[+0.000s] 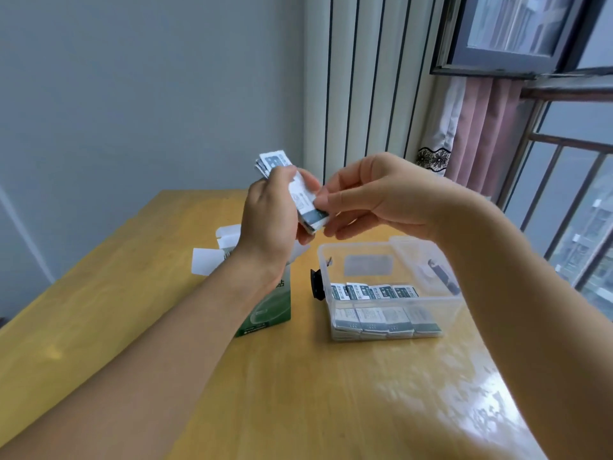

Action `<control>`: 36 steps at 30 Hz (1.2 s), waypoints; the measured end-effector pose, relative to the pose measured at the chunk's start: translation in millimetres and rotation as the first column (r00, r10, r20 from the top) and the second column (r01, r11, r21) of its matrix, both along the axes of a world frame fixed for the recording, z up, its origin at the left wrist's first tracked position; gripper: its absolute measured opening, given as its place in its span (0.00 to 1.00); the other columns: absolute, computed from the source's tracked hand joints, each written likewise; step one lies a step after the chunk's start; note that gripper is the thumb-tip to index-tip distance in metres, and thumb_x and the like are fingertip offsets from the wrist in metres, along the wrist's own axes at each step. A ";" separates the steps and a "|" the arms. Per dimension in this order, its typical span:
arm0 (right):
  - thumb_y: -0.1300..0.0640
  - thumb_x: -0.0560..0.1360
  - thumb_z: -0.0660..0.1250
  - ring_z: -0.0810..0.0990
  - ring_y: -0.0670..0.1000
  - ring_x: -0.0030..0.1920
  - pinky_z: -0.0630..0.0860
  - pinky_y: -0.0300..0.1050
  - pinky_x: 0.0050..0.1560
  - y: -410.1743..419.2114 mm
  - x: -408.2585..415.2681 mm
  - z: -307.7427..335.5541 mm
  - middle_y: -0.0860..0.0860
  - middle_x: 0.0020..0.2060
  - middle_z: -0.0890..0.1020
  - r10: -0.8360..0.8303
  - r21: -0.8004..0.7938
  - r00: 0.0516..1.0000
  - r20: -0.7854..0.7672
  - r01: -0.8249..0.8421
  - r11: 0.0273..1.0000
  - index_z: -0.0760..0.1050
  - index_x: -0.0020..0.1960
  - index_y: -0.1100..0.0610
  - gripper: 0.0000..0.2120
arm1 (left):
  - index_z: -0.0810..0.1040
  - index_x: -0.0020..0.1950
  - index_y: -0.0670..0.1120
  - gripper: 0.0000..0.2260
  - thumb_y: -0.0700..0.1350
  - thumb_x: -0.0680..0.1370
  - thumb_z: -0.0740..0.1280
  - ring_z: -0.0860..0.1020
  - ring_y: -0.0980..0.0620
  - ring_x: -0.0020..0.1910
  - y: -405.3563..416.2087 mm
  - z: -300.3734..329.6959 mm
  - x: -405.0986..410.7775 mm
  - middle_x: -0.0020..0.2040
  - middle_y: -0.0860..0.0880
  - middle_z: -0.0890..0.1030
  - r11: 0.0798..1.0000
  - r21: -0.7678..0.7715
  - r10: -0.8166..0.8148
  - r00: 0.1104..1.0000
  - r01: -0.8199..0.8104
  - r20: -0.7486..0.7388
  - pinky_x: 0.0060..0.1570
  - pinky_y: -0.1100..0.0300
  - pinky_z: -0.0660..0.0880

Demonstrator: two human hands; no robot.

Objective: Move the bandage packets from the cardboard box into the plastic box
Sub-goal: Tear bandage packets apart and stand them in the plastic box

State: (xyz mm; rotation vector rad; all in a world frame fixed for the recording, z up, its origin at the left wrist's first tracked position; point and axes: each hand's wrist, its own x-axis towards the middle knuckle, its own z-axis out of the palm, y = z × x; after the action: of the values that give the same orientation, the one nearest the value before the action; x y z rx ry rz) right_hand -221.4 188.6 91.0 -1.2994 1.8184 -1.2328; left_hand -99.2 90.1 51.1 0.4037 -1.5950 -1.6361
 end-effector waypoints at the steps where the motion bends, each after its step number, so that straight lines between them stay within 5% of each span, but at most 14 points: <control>1: 0.59 0.73 0.74 0.87 0.54 0.43 0.84 0.45 0.46 3.6 -0.3 2.9 0.57 0.42 0.87 -0.019 0.023 0.991 -0.132 0.023 0.999 0.82 0.49 0.61 0.08 | 0.76 0.39 0.46 0.17 0.46 0.84 0.54 0.76 0.50 0.31 1.4 0.5 0.5 0.30 0.49 0.79 0.999 0.022 -0.040 0.998 0.040 0.039 0.25 0.62 0.69; 3: 0.55 0.71 0.76 0.86 0.52 0.46 0.83 0.43 0.44 8.9 -2.0 8.1 0.53 0.45 0.87 -0.104 -0.055 0.948 -0.301 0.092 0.994 0.82 0.52 0.57 0.11 | 0.76 0.42 0.45 0.16 0.46 0.84 0.54 0.78 0.49 0.32 3.5 2.2 2.6 0.30 0.49 0.79 0.980 0.109 -0.175 0.981 0.166 0.084 0.25 0.61 0.72; 6: 0.54 0.75 0.72 0.84 0.49 0.52 0.83 0.45 0.50 12.3 -3.2 12.6 0.48 0.56 0.82 -0.111 -0.206 0.946 -0.306 0.048 0.977 0.78 0.63 0.51 0.17 | 0.75 0.47 0.43 0.16 0.48 0.86 0.52 0.84 0.45 0.40 5.4 3.7 7.2 0.38 0.44 0.81 0.915 0.224 -0.358 0.931 0.335 0.071 0.28 0.57 0.78; 10: 0.59 0.80 0.66 0.83 0.48 0.58 0.81 0.50 0.58 8.0 -0.7 10.2 0.45 0.64 0.79 0.034 -0.140 0.923 -0.383 -0.094 0.986 0.72 0.71 0.52 0.20 | 0.77 0.52 0.42 0.17 0.49 0.86 0.53 0.86 0.43 0.44 10.6 4.3 10.4 0.38 0.44 0.81 0.837 0.291 -0.496 0.867 0.464 0.045 0.27 0.60 0.80; 16: 0.63 0.81 0.63 0.84 0.39 0.50 0.81 0.39 0.53 11.0 0.3 12.2 0.42 0.51 0.84 0.093 -0.061 0.856 -0.508 -0.144 0.988 0.77 0.68 0.55 0.16 | 0.76 0.60 0.40 0.11 0.44 0.84 0.60 0.86 0.45 0.43 6.1 3.1 10.2 0.38 0.44 0.82 0.807 0.330 -0.544 0.835 0.491 0.088 0.26 0.63 0.80; 22: 0.65 0.77 0.69 0.84 0.42 0.53 0.81 0.43 0.57 11.7 -6.6 12.8 0.43 0.56 0.83 -0.013 -0.120 0.782 -0.623 -0.079 0.990 0.80 0.63 0.51 0.17 | 0.77 0.55 0.43 0.05 0.42 0.82 0.65 0.82 0.50 0.37 5.9 -2.1 7.7 0.38 0.47 0.82 0.864 0.177 -0.502 0.828 0.471 0.250 0.24 0.64 0.72; 28: 0.68 0.78 0.67 0.85 0.50 0.45 0.84 0.46 0.45 13.3 -7.5 12.9 0.51 0.50 0.84 0.013 -0.080 0.810 -0.586 -0.074 0.994 0.83 0.58 0.50 0.16 | 0.77 0.53 0.44 0.05 0.45 0.82 0.67 0.78 0.52 0.33 8.7 -12.5 0.6 0.35 0.49 0.79 0.909 -0.028 -0.375 0.846 0.416 0.380 0.25 0.64 0.68; 36: 0.66 0.79 0.65 0.86 0.47 0.45 0.84 0.45 0.41 13.4 -5.3 11.1 0.47 0.50 0.84 0.081 0.029 0.838 -0.539 -0.078 0.997 0.83 0.53 0.53 0.12 | 0.79 0.47 0.42 0.05 0.43 0.79 0.71 0.79 0.53 0.33 10.0 -16.6 -0.7 0.34 0.48 0.79 0.904 -0.110 -0.330 0.838 0.413 0.434 0.25 0.64 0.70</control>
State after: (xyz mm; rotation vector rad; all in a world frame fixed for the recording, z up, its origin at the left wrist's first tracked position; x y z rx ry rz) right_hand -226.7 202.0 102.1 -1.8389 2.1088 -0.8599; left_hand -99.9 100.0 34.4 0.3560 -2.2524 -1.7275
